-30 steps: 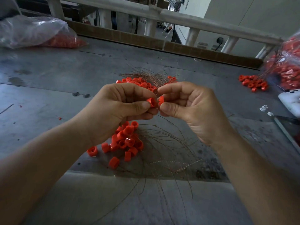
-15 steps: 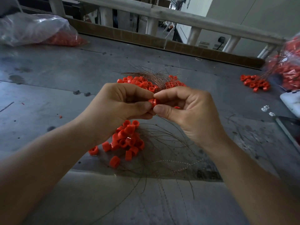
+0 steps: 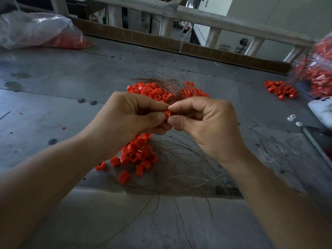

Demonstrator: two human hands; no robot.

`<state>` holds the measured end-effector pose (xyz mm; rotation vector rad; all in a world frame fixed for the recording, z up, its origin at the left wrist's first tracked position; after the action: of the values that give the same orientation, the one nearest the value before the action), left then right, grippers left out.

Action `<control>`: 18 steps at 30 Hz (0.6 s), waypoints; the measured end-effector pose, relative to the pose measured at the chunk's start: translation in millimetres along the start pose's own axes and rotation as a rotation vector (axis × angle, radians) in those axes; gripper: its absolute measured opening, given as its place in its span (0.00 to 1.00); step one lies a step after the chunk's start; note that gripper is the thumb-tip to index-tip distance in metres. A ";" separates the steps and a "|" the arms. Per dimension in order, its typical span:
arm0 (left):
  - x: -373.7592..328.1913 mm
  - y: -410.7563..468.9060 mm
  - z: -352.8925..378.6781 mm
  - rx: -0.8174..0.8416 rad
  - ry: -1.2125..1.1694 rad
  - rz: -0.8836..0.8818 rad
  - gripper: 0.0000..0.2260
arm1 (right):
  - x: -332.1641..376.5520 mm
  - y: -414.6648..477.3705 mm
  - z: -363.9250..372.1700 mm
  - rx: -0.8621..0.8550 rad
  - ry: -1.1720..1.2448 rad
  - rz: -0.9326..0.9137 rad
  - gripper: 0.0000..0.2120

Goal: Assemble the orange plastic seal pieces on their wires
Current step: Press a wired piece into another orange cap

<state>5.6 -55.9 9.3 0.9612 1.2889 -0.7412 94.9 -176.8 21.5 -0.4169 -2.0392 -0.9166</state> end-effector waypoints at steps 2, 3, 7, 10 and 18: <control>-0.2 -0.1 -0.3 0.010 -0.006 -0.002 0.11 | -0.4 0.3 0.4 -0.002 0.006 -0.003 0.10; -0.1 0.0 -0.5 0.014 -0.017 -0.006 0.11 | -0.5 0.3 0.7 -0.005 0.009 -0.005 0.10; 0.3 0.0 -1.6 0.026 -0.044 -0.018 0.11 | -0.6 0.5 0.8 -0.008 0.011 -0.019 0.09; 1.1 0.3 -2.2 0.038 -0.029 -0.033 0.12 | -1.3 0.4 0.8 0.002 0.007 -0.014 0.09; -0.1 -0.1 -1.8 0.004 -0.030 -0.057 0.10 | -2.0 -0.8 2.0 -0.024 -0.062 -0.049 0.08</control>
<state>4.7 -54.4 9.4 0.9162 1.2938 -0.7995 94.5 -175.9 18.8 -0.4146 -2.1044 -0.9701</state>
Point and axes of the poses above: each hand's wrist, its own y-axis towards the middle knuckle, its own z-axis out of the palm, x = y × z, the point moved 2 cm from there along y, towards the middle knuckle, and after that the axes turned 5 degrees about -x, right-handed, at the moved point
